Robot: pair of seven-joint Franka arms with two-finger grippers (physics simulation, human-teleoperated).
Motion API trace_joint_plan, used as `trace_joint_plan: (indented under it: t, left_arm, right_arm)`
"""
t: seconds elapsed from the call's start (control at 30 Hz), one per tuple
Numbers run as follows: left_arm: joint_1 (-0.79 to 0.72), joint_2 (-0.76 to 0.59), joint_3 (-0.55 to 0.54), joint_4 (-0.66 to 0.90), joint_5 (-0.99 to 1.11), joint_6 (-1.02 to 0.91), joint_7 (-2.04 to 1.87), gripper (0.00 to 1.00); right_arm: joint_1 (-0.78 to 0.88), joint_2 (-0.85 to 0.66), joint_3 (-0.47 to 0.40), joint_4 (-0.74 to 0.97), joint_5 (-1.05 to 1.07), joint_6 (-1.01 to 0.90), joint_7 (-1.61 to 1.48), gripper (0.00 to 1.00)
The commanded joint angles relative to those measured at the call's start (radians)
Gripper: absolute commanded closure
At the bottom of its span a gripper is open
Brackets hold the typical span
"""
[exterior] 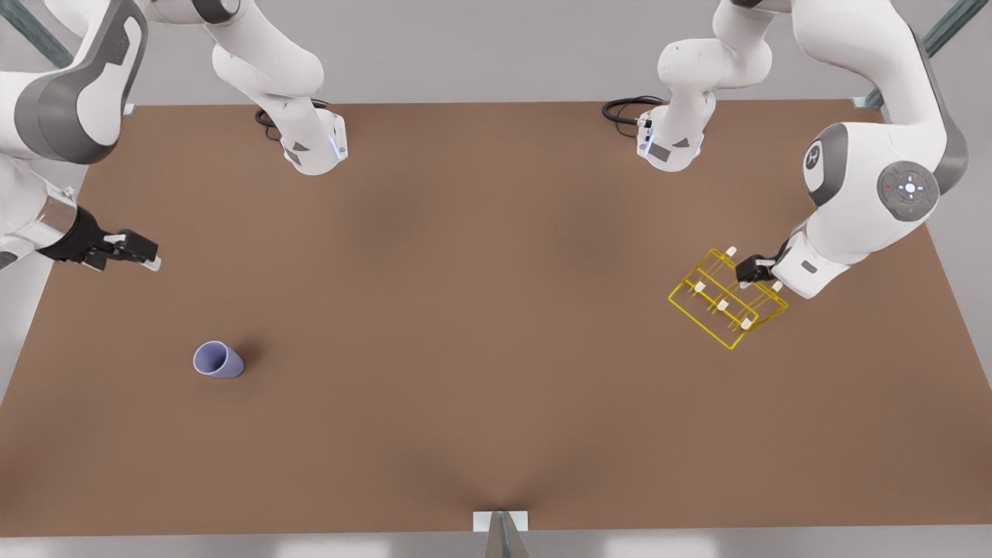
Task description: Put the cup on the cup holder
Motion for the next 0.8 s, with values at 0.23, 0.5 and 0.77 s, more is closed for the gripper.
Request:
trace_joint_plan:
  t: [0.23,0.5,0.77]
  left_arm:
    - [-0.033,0.163,-0.020,0.214,0.027,-0.124,-0.088,0.00]
    - [-0.032,0.201,-0.022,0.224,-0.022,-0.166,-0.105,0.00]
    - [-0.033,0.201,-0.022,0.217,-0.022,-0.169,-0.105,0.00]
  right_arm:
    - [0.075,0.186,0.003,0.018,-0.006,0.103,0.006,0.00]
    - [0.188,0.418,0.002,0.288,0.005,0.194,0.100,0.00]
    - [0.193,0.389,0.006,0.089,-0.006,0.259,0.163,0.00]
